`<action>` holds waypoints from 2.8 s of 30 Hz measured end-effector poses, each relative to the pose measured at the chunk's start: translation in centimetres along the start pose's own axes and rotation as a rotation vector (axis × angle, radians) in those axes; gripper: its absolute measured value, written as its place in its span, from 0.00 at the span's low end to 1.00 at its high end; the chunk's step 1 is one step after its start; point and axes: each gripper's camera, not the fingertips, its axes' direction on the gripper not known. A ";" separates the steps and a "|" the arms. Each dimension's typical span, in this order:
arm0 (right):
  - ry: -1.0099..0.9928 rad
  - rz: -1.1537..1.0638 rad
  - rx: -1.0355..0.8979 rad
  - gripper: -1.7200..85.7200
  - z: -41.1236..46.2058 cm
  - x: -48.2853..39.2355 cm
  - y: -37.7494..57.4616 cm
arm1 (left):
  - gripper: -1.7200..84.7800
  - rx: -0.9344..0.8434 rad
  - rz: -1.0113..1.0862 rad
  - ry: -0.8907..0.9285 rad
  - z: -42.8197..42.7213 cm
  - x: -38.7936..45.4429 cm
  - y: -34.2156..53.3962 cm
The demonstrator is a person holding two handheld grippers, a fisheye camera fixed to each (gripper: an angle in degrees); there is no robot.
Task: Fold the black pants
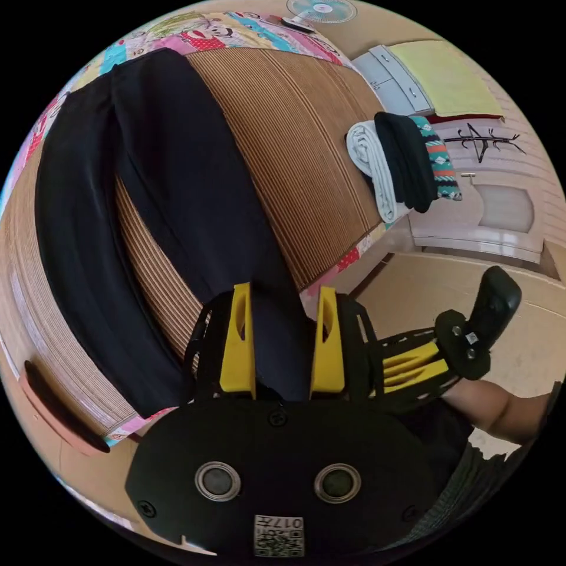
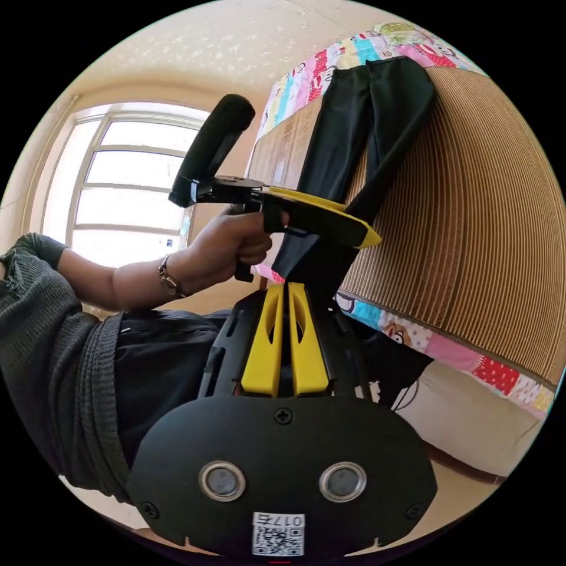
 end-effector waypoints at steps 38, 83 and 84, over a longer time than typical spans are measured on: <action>0.614 -0.265 0.348 0.05 -0.5 1.0 -57.6 | 0.03 0.460 -0.248 0.487 -4.6 -19.4 22.1; 0.125 0.199 0.030 0.08 31.1 10.3 -19.7 | 0.08 0.190 -0.472 0.215 -2.5 -33.6 30.5; 0.120 0.203 0.045 0.09 30.7 10.3 -19.5 | 0.08 0.220 -0.486 0.172 -3.5 -33.3 30.6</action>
